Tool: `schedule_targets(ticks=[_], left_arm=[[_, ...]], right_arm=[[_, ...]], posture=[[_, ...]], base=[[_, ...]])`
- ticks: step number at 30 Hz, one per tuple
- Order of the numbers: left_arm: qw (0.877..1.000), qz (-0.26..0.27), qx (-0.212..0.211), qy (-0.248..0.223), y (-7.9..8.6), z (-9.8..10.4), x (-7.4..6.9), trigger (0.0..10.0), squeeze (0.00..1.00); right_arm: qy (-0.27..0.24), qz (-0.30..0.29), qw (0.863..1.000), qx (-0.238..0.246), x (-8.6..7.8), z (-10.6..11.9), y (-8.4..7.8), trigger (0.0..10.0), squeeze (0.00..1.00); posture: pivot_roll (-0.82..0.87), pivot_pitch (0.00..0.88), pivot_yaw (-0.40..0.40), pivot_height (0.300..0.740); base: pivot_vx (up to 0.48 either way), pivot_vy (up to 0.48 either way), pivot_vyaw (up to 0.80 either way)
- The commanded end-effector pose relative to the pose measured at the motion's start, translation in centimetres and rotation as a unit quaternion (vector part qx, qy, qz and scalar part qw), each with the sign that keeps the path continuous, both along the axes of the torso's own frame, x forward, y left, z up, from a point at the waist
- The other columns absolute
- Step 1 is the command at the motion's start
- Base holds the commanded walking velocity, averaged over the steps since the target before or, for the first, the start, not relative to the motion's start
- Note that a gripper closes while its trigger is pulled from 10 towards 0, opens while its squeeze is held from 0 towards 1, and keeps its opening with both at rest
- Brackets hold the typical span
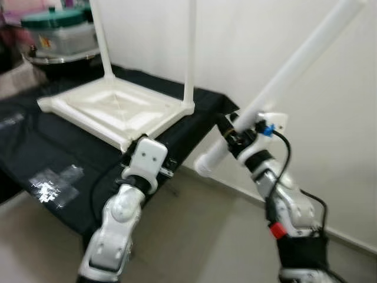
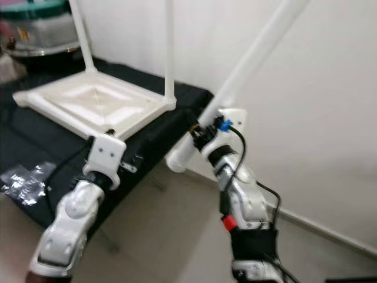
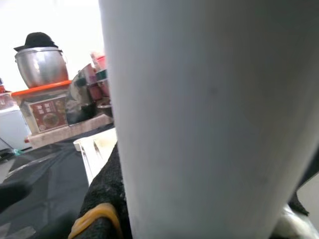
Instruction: Building children table
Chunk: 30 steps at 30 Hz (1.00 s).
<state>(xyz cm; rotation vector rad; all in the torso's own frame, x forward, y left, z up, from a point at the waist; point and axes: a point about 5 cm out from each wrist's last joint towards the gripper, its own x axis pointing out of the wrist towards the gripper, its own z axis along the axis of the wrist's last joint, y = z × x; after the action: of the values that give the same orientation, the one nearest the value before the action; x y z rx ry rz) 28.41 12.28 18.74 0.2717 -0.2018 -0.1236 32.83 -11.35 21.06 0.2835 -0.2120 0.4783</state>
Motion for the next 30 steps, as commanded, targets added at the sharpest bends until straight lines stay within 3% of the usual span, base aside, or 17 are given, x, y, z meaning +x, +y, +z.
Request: schedule_targets(ticks=[1,4,9,14,18,30], left_arm=[[1.000,-0.011,-0.007,-0.007,-0.5,0.4,-0.1,10.0,0.00],[1.000,-0.015,-0.009,0.000,-0.6,0.3,-0.2,10.0,0.00],[0.997,-0.063,-0.022,0.031,-1.3,-0.2,-0.4,10.0,0.00],[0.983,-0.168,-0.003,0.078,-2.2,-1.2,-1.2,10.0,0.00],[0.978,-0.190,0.010,0.089,-2.1,-1.4,-1.3,10.0,0.00],[0.968,-0.231,0.033,0.094,-2.6,-1.3,-1.6,10.0,0.00]], right_arm=[[-0.008,-0.022,1.000,-0.001,0.0,0.3,-1.2,10.0,0.00],[-0.007,-0.020,1.000,0.001,0.0,0.4,-1.1,10.0,0.00],[-0.007,-0.020,1.000,0.013,0.2,0.8,-1.1,10.0,0.00],[-0.019,-0.009,1.000,0.015,0.2,1.3,-1.1,10.0,0.00],[-0.029,-0.007,1.000,0.009,0.1,1.6,-1.0,10.0,0.00],[-0.046,0.001,0.999,0.014,0.1,2.5,-0.6,10.0,0.00]], posture=[[0.07,0.000,-0.049,0.740],[0.07,0.000,-0.048,0.740],[0.07,0.000,-0.047,0.740],[0.07,0.000,-0.046,0.740],[0.07,0.000,-0.045,0.740],[0.07,0.000,-0.043,0.740]], base=[[0.000,0.000,0.78],[0.000,0.000,0.72],[0.000,0.000,0.00],[0.000,0.000,0.00],[0.000,0.000,0.00],[0.000,0.000,0.72]])
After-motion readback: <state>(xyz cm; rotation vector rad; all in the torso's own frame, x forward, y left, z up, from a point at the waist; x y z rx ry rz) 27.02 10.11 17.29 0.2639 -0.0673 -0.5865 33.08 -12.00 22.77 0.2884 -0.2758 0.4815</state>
